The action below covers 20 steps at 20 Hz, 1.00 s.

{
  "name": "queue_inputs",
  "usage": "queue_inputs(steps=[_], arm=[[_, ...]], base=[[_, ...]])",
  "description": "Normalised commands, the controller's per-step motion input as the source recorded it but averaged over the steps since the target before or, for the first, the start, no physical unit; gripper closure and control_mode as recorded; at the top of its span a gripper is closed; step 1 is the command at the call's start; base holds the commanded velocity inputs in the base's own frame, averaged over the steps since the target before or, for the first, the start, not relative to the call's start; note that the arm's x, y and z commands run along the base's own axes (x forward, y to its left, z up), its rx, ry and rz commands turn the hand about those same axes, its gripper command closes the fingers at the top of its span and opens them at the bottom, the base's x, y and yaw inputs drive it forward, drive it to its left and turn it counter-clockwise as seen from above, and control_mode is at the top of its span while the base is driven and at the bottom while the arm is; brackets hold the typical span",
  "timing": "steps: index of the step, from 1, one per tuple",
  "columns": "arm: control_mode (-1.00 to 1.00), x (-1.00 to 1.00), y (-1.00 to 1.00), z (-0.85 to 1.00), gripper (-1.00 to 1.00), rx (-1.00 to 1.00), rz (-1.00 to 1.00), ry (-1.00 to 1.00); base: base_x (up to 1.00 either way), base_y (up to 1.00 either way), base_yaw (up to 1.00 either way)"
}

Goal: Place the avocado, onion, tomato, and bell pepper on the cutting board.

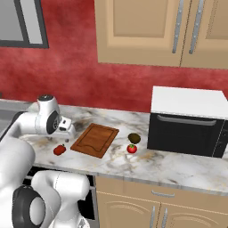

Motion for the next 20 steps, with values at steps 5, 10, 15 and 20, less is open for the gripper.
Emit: queue_inputs(steps=[5, 10, 15, 20], arm=[[-1.0, 0.2, 0.08, -0.37, -1.0, 0.0, 0.0, 0.0], [-1.0, 0.22, 0.13, -0.33, -1.0, 0.0, -0.01, 0.0], [-1.0, 0.26, 0.18, -0.32, -1.0, 0.03, -0.02, 0.0], [-1.0, 0.23, 0.13, -0.27, -1.0, 0.01, -0.02, -0.02]], base=[[0.0, 0.0, 0.0], [0.0, 0.0, 0.0], [0.0, 0.0, 0.0], [0.0, 0.0, 0.0]])
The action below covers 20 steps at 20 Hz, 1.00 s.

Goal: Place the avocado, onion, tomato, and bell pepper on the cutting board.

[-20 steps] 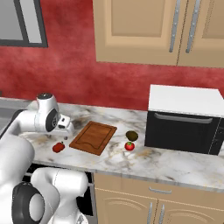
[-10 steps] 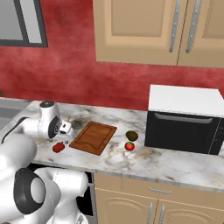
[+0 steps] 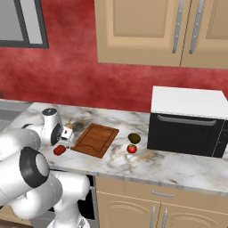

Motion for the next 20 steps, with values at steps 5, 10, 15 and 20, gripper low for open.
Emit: queue_inputs(steps=[5, 10, 15, 20], arm=[[-1.0, 0.0, 0.0, -0.01, -1.0, 0.0, 0.0, 0.0], [-1.0, 0.0, 0.0, -0.09, -1.0, 0.0, 0.0, 0.0], [-1.0, 0.0, 0.01, -0.14, -1.0, 0.0, 0.0, 0.0], [-1.0, 0.0, 0.06, -0.16, -1.0, 0.0, 0.0, 0.0]], base=[[0.0, 0.0, 0.0], [0.0, 0.0, 0.0], [0.0, 0.0, 0.0], [0.0, 0.0, 0.0]])
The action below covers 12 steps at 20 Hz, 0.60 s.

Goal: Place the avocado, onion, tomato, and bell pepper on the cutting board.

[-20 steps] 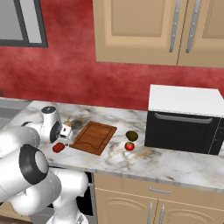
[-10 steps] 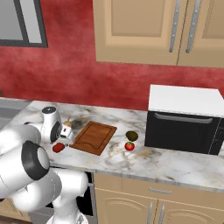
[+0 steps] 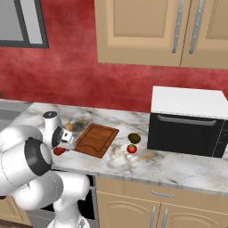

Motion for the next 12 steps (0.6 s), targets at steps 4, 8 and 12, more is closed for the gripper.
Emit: queue_inputs(steps=[4, 8, 12], arm=[[-1.0, 0.0, 0.09, -0.12, -1.0, 0.0, 0.0, 0.01], [-1.0, 0.0, 0.01, 0.0, 1.0, 0.0, 0.0, 0.0], [-1.0, 0.0, 0.0, 0.13, 1.0, 0.02, -0.01, -0.04]], base=[[0.0, 0.0, 0.0], [0.0, 0.0, 0.0], [0.0, 0.0, 0.0]])
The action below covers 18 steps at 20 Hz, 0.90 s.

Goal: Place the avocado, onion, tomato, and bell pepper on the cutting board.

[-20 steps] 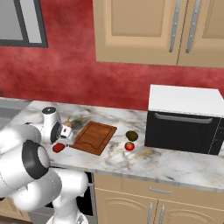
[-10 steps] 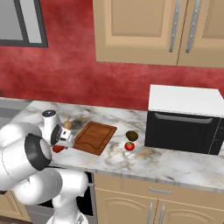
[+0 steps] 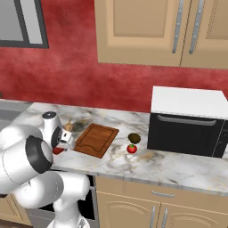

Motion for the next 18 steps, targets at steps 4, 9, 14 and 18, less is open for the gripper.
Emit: queue_inputs(steps=[4, 9, 14, 18], arm=[[-1.0, 0.03, 0.0, 0.54, 1.0, 0.01, -0.07, -0.08], [-1.0, 0.11, -0.11, 0.59, 1.0, 0.0, -0.12, -0.07], [-1.0, 0.32, -0.45, 0.31, 1.0, 0.01, -0.16, -0.01], [-1.0, 0.51, -0.66, 0.17, 1.0, 0.09, -0.11, 0.0]], base=[[0.0, 0.0, 0.0], [0.0, 0.0, 0.0], [0.0, 0.0, 0.0], [0.0, 0.0, 0.0]])
